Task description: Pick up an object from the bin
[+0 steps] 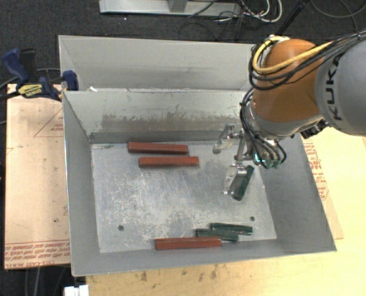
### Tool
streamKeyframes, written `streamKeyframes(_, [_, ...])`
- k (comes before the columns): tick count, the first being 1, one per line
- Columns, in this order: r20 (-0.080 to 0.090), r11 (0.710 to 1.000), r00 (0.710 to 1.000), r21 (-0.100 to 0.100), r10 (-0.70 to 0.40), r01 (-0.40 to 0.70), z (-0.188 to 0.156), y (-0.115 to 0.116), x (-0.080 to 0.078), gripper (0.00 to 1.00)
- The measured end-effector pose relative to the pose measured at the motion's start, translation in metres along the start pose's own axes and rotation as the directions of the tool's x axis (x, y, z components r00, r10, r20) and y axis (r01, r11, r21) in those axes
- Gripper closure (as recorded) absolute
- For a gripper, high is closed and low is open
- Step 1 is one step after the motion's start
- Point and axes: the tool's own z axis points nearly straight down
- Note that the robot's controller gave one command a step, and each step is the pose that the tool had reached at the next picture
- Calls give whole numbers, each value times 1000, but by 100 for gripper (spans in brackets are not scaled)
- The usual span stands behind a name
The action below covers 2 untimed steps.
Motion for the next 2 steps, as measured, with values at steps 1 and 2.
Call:
streamKeyframes(1, [8,1000,1000,0,0,0,-4,0,-2,0])
streamKeyframes(2, [13,997,997,0,-71,71,31,-39,3,0])
